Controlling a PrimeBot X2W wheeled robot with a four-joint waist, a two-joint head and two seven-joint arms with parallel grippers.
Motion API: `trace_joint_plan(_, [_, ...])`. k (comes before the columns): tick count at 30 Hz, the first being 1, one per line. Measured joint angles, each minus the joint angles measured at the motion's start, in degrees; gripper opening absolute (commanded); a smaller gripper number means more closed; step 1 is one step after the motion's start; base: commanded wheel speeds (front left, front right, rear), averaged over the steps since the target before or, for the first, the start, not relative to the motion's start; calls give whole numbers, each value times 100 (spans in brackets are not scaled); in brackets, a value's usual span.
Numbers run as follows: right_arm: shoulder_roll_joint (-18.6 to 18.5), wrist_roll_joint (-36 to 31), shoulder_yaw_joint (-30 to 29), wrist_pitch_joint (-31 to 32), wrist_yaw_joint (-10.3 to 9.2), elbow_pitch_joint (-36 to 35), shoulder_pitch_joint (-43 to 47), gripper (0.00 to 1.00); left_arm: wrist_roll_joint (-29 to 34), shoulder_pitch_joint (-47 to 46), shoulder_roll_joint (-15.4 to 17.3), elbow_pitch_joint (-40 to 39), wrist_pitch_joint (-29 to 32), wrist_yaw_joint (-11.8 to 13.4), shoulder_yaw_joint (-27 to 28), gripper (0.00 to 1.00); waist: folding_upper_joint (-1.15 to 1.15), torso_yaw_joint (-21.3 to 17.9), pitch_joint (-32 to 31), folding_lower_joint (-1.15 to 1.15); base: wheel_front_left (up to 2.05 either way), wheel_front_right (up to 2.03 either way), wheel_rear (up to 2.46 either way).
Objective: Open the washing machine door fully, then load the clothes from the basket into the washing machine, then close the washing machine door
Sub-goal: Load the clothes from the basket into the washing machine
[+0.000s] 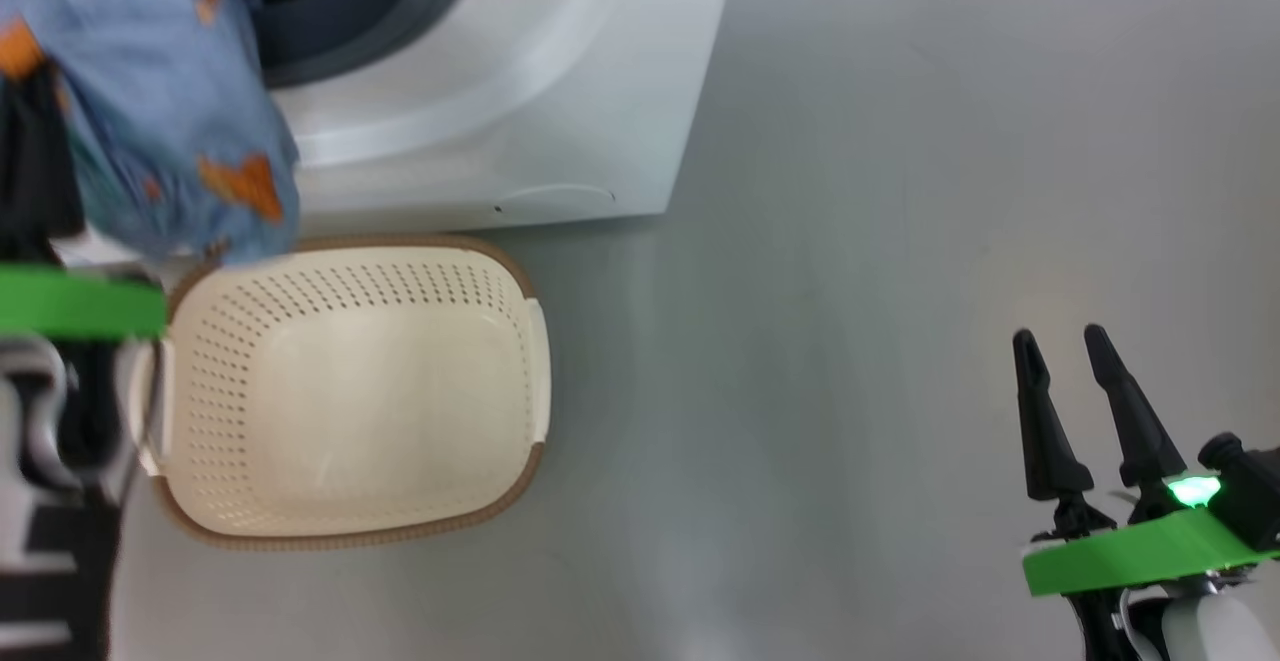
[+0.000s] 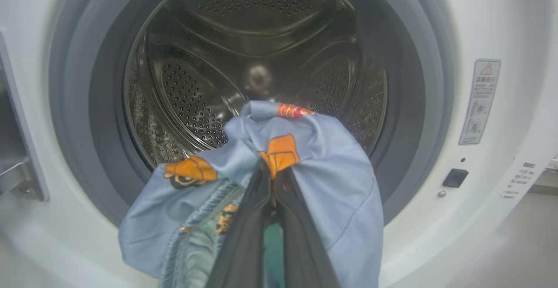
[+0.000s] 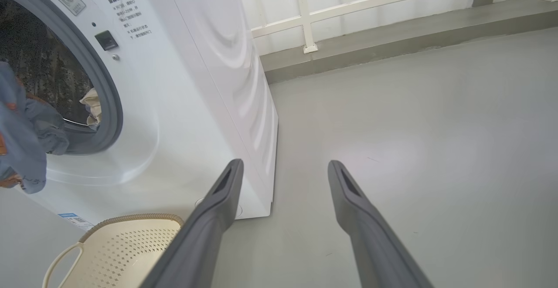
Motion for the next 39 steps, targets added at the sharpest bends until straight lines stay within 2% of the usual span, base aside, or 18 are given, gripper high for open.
trace_joint_plan(11, [163, -1, 156, 0, 0, -1, -338, 100, -260, -2267, 431, 2114, -1, 0, -563, 0, 0, -367, 559, 0, 0, 0, 0])
trace_joint_plan(17, [241, -1, 264, 0, 0, -2, -419, 100, -412, -2978, 757, 3259, -1, 0, -977, 0, 0, -670, 743, 0, 0, 0, 0])
trace_joint_plan(25, [305, 0, 381, 0, 0, -13, -442, 100, -501, -3846, 1045, 4197, 0, 0, -1541, 0, 0, -988, 1023, 0, 0, 0, 0])
trace_joint_plan(31, [343, 0, 427, 0, 0, -27, -477, 100, -383, -4515, 1135, 4236, 1, 0, -1792, 0, 0, -1132, 1196, 0, 0, 0, 0])
trace_joint_plan(36, [377, 0, 468, 0, 0, -86, -650, 100, -3, -5153, 1327, 3301, -1, 0, -1125, 0, 0, -1185, 1354, 0, 0, 0, 0])
trace_joint_plan(38, [385, 0, 489, 0, 0, -100, -684, 100, 220, -5131, 1293, 3176, -2, 0, -875, 0, 0, -1201, 1412, 0, 0, 0, 0])
trace_joint_plan(39, [389, 0, 494, 0, 0, -99, -691, 100, 263, -5084, 1261, 3217, -3, 0, -795, 39, 0, -1204, 1431, 0, 0, 0, 0])
